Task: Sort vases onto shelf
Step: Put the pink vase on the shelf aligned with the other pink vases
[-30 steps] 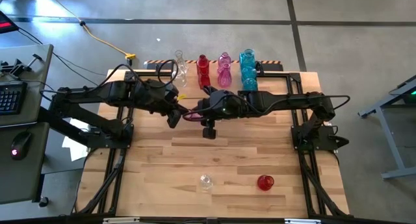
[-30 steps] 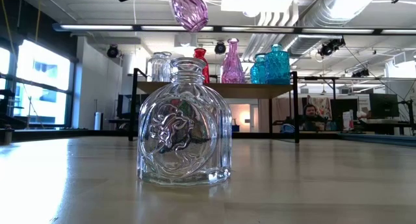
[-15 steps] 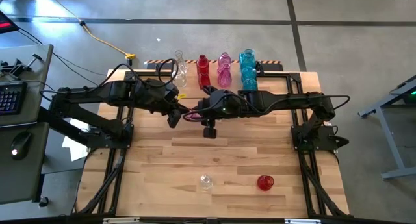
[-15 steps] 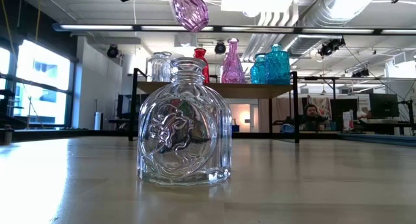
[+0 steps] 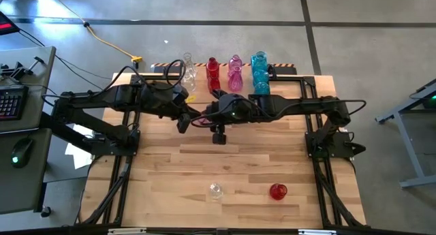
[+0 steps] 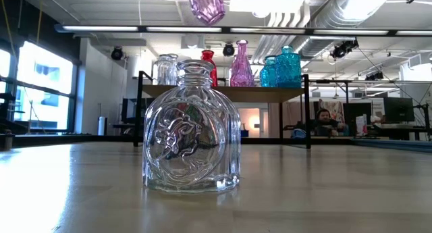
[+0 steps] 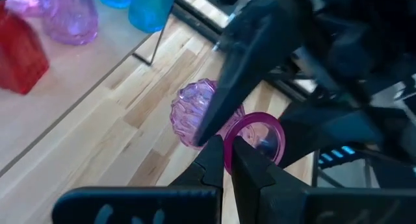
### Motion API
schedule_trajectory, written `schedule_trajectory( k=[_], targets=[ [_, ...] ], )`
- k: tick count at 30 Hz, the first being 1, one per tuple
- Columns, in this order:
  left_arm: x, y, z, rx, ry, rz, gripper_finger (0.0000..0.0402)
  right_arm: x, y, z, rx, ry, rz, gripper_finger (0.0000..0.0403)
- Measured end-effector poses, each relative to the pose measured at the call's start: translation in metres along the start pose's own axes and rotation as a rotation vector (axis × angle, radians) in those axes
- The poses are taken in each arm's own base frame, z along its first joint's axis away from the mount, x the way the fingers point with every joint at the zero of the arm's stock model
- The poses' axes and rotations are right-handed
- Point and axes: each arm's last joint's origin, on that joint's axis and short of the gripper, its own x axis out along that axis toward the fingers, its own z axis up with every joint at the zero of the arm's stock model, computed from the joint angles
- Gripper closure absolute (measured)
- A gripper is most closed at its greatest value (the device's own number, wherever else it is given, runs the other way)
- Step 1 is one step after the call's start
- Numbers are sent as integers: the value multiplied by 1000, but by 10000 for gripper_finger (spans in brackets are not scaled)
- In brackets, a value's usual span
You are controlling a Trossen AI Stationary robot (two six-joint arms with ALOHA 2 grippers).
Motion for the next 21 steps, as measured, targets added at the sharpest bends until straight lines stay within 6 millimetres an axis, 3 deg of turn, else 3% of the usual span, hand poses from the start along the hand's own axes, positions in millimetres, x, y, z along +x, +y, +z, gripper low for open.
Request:
schedule_trajectory(
  k=[5,12,21],
  targets=[
    [0,-3,3,10,-24,-49,401,0,-1,0,0,5,-36,233],
    [0,-3,3,10,-18,-44,401,0,-1,-1,-3,11,-44,274],
    [0,-2,2,10,-12,-35,396,0,-1,0,42,6,-44,297]
  ],
)
